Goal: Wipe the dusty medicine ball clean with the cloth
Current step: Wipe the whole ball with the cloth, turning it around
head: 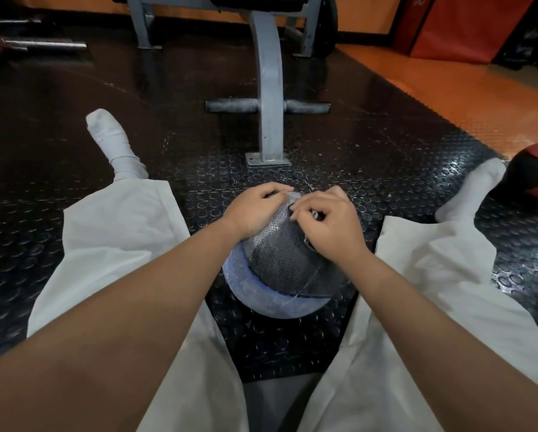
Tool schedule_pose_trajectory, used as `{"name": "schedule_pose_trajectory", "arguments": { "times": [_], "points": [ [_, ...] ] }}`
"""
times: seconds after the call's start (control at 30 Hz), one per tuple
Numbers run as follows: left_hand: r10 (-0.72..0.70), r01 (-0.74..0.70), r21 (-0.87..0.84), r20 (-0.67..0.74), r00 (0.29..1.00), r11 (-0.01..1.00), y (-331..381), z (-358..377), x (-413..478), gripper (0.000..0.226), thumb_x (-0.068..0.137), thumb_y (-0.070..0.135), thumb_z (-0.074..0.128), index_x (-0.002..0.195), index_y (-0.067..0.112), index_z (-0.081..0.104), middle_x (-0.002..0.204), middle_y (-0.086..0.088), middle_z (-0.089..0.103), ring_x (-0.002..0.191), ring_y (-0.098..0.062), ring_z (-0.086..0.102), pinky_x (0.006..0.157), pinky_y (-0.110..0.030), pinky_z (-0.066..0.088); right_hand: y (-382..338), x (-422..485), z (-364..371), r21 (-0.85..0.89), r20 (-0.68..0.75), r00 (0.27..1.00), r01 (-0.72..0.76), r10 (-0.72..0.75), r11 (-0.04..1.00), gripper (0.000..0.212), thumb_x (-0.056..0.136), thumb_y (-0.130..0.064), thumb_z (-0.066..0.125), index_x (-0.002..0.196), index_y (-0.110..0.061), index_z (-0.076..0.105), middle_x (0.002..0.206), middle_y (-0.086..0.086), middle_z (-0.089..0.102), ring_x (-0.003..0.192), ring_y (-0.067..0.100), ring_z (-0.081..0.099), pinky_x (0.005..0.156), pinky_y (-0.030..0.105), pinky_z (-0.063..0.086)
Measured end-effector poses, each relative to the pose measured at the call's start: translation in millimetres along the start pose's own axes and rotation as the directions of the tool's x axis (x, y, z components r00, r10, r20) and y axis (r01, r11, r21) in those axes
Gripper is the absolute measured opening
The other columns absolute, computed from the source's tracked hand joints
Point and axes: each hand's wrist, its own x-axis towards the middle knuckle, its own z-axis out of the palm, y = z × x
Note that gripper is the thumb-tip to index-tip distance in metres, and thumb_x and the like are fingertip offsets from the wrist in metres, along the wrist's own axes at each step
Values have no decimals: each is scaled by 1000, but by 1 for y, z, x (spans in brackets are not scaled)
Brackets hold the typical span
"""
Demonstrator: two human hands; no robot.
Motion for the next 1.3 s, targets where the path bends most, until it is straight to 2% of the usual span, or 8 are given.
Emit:
{"name": "schedule_pose_trajectory", "arguments": {
  "times": [0.1, 0.2, 0.47, 0.67, 0.97, 1.03, 1.17, 1.3],
  "points": [
    [-10, 10, 20, 13, 1000, 1000, 6, 5, 0, 20, 97, 47, 49, 109, 46, 64, 112, 12, 67, 105, -22, 63, 96, -44, 48, 10, 15, -4, 69, -32, 966, -253, 256, 965, 27, 84, -11, 57, 64, -24, 70, 74, -19, 65, 93, 20, 59, 101, 10, 24],
    [-7, 7, 23, 7, 1000, 1000, 7, 6, 3, 20, 97, 47, 49, 109, 45, 65, 113, 15, 66, 104, -15, 62, 98, -42, 47, 12, 15, 3, 34, -96, 933, -346, 348, 938, 23, 85, -17, 55, 71, -24, 72, 81, -12, 68, 96, 27, 58, 87, 5, 23],
    [33, -34, -120, -14, 999, 992, -6, -6, 0, 21, 97, 28, 53, 103, 40, 68, 121, 14, 65, 115, -3, 56, 108, -31, 40, -6, -11, 12, -79, -37, 973, 225, -229, 971, 24, 77, -19, 53, 67, -19, 75, 81, -11, 72, 74, 23, 51, 70, 27, 40],
    [21, -26, -105, -41, 999, 994, -2, 1, -4, 17, 97, 36, 54, 102, 46, 67, 109, 22, 66, 103, -5, 61, 97, -29, 46, 6, 29, 9, -16, -27, 950, -311, 310, 950, 23, 82, -23, 53, 75, -24, 74, 81, -8, 71, 92, 25, 59, 87, 37, 48],
    [12, -12, -26, -2, 1000, 1000, 8, -6, 6, 30, 99, 21, 49, 123, 18, 67, 130, 5, 62, 120, -7, 53, 99, -19, 36, -6, -27, 18, -182, -89, 948, 285, -305, 941, 24, 77, -18, 51, 72, -18, 74, 86, -11, 72, 73, 23, 50, 66, 32, 41],
    [-17, 16, -17, -37, 999, 1000, 13, -1, 7, 28, 97, 22, 49, 114, 18, 71, 121, 2, 66, 113, -11, 57, 96, -22, 40, -3, -14, 10, -140, -71, 976, 194, -206, 971, 24, 78, -18, 51, 73, -19, 74, 86, -10, 72, 76, 25, 52, 70, 33, 40],
    [-108, 98, -61, -180, 978, 993, 20, 12, 9, 20, 93, 30, 49, 83, 32, 67, 85, -1, 66, 77, -18, 55, 76, -33, 45, 7, 22, 7, -54, -74, 941, -334, 330, 941, 27, 80, -29, 48, 78, -25, 75, 82, -6, 71, 90, 31, 57, 85, 40, 47],
    [-125, 111, -83, -197, 972, 990, 20, 10, 10, 28, 93, 23, 48, 103, 25, 74, 95, 2, 72, 92, -19, 65, 86, -34, 50, 2, 14, 11, -104, -109, 949, -308, 296, 946, 23, 85, -23, 52, 84, -25, 75, 92, -8, 72, 97, 25, 52, 93, 42, 40]
  ]
}}
